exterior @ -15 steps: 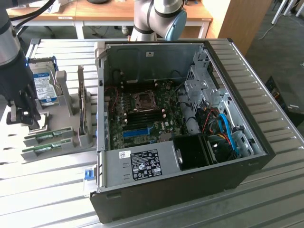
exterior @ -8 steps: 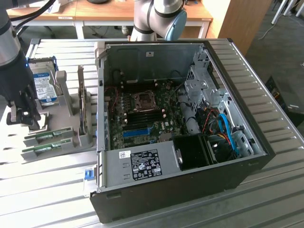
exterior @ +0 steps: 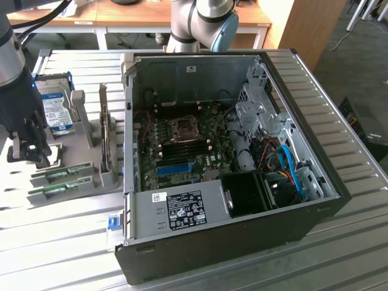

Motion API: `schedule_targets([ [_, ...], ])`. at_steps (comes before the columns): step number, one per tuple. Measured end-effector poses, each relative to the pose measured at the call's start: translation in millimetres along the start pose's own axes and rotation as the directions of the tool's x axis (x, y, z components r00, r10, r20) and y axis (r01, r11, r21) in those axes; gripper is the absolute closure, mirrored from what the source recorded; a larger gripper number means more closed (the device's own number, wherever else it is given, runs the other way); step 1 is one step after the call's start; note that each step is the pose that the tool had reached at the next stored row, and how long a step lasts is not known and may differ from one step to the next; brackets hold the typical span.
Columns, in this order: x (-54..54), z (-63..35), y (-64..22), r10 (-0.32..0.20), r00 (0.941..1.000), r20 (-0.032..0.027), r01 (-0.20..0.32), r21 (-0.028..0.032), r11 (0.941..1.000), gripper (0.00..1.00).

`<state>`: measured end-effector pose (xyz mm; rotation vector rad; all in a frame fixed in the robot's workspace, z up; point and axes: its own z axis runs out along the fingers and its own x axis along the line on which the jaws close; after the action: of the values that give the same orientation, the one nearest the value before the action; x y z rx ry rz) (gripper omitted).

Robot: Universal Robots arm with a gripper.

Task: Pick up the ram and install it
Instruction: 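Pick up the ram and move it above insertion slot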

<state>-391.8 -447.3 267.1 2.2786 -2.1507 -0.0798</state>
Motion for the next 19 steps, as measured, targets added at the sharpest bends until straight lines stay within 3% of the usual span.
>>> schedule_targets([
  [19, 0.8, 15.4, -0.6, 0.000, 1.0000, 0.0000, 0.000, 0.0000, 1.0000, 0.70],
])
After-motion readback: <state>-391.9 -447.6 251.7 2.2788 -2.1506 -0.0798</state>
